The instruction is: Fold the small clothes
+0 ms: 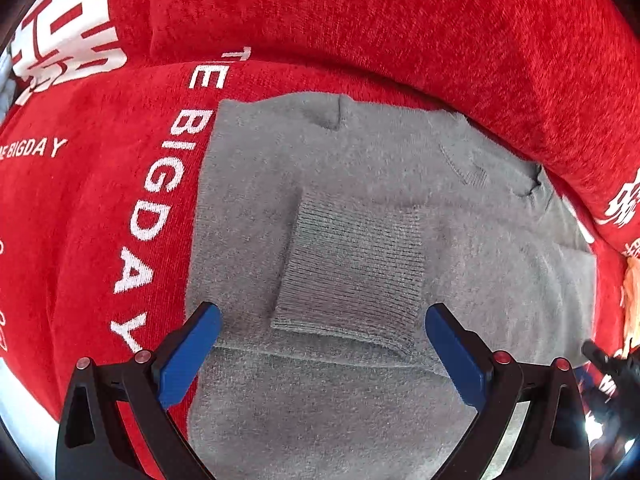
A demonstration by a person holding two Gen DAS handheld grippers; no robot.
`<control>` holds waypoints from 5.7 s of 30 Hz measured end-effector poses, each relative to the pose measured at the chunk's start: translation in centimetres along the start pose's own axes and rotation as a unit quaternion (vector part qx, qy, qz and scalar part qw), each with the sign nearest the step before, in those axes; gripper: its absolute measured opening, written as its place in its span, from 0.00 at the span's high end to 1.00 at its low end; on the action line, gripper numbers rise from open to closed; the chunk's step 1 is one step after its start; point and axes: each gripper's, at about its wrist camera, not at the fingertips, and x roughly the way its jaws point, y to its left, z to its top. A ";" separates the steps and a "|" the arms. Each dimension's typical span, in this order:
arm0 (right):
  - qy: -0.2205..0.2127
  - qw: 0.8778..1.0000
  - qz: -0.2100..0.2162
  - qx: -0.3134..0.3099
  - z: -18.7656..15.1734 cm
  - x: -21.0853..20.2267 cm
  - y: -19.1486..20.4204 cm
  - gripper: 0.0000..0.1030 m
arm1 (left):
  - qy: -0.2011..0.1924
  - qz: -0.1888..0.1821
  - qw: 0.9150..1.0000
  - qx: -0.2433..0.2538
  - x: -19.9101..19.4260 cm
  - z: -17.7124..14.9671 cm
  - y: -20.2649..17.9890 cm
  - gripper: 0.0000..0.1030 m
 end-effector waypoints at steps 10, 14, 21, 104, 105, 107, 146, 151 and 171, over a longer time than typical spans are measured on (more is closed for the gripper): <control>0.054 0.994 -0.025 -0.089 1.0 -0.9 -1.1 0.84 | 0.006 0.030 0.999 0.032 0.9 -2.4 -2.3 0.00; 0.028 0.992 -0.004 -0.123 0.3 -3.9 0.6 0.66 | -0.006 0.037 0.999 0.038 0.0 -2.1 -2.2 0.00; -0.013 0.998 -0.032 -0.049 5.9 -1.4 -1.2 0.54 | -0.011 0.062 0.998 0.031 0.5 -0.7 -2.6 0.00; 0.069 0.924 -0.230 -0.298 -6.8 -4.1 5.5 0.19 | 0.059 0.089 0.989 0.104 -6.0 -10.3 -8.7 0.00; 0.070 0.923 -0.231 -0.301 -6.8 -4.1 5.5 0.19 | 0.060 0.090 0.989 0.104 -6.1 -10.4 -8.6 0.00; 0.074 0.920 -0.230 -0.307 -6.9 -4.0 5.6 0.19 | 0.063 0.093 0.989 0.099 -6.1 -10.8 -8.6 0.00; 0.126 0.977 -0.063 -0.158 -22.1 -3.1 1.5 0.19 | 0.063 0.066 0.988 0.125 -8.7 -21.8 3.8 0.00; 0.146 0.977 -0.056 -0.143 -23.5 -4.2 -1.5 0.19 | 0.073 0.051 0.989 0.116 -7.9 -23.7 5.2 0.00; 0.195 0.967 -0.116 -0.113 -25.7 0.8 -15.0 0.19 | 0.150 0.022 0.987 0.049 1.4 -28.9 9.1 0.00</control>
